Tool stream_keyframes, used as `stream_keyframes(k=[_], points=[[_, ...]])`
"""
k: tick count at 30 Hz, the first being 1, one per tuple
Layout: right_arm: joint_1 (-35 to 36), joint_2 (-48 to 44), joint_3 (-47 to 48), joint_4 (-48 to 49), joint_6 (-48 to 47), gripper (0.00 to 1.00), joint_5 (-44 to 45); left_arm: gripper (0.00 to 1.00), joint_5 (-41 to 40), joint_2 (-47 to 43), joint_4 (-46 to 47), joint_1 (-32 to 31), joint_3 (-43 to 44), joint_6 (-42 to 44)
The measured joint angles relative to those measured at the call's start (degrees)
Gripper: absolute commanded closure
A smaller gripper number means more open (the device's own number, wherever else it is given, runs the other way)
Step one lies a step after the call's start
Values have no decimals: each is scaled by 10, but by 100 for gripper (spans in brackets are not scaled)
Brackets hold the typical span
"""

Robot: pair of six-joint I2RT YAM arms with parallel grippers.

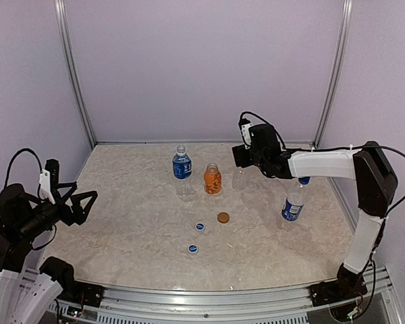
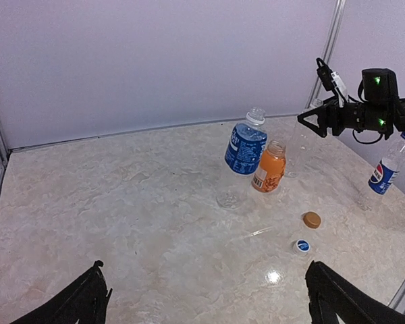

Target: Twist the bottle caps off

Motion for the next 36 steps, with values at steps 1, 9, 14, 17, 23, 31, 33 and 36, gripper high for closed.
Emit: stream_keyframes(k=[1, 9, 14, 17, 23, 31, 33, 36], points=[[0, 0, 0, -4, 4, 10, -1, 1, 0, 0, 0, 0, 0, 0], [0, -1, 8, -35, -2, 1, -14, 1, 7, 0, 0, 0, 0, -2], [0, -14, 18, -52, -9, 1, -22, 1, 11, 0, 0, 0, 0, -2], [0, -24, 28, -61, -12, 1, -27, 1, 13, 0, 0, 0, 0, -2], [0, -47, 62, -112, -13, 1, -63, 1, 16, 0, 0, 0, 0, -2], [0, -177, 90, -280, 27, 1, -118, 1, 18, -3, 0, 0, 0, -2], [0, -224, 98, -341, 53, 2, -110, 1, 21, -6, 1, 1, -1, -2], [0, -286, 99, -428, 97, 5, -88, 1, 24, -10, 2, 2, -3, -2]])
